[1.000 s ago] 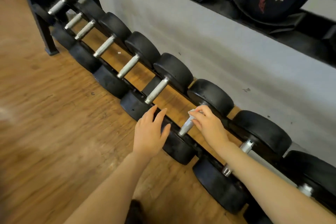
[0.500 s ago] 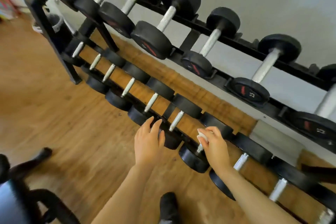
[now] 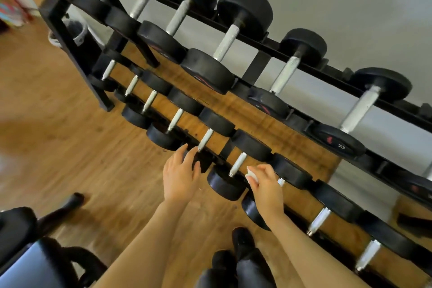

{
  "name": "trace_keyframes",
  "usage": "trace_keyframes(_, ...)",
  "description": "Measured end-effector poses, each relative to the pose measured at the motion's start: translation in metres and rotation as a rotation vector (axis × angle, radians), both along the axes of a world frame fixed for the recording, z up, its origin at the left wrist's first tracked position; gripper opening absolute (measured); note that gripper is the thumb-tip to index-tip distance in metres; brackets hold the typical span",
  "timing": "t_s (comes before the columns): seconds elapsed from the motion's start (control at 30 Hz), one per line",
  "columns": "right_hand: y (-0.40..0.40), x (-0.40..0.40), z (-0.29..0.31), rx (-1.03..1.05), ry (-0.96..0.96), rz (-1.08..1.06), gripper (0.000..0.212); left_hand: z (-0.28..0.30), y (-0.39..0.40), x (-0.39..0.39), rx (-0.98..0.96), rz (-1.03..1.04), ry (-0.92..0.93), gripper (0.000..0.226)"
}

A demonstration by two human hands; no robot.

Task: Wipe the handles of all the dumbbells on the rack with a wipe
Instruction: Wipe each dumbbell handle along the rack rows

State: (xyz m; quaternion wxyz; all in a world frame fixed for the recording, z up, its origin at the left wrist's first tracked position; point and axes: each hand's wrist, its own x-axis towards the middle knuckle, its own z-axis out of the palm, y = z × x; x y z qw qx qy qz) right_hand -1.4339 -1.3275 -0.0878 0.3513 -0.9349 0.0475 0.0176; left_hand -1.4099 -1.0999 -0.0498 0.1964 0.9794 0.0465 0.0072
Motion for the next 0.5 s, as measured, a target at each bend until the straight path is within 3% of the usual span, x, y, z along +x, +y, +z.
trace_keyframes(0.23, 0.022, 0.025, -0.034, -0.039, 0.048, -0.077, 0.028, -0.033, 0.019, 0.040, -0.018, -0.089, 0.040, 0.041)
trace_keyframes(0.5, 0.074, 0.026, -0.085, -0.076, 0.093, -0.312, 0.027, -0.098, 0.074, 0.083, -0.005, -0.376, -0.008, 0.040)
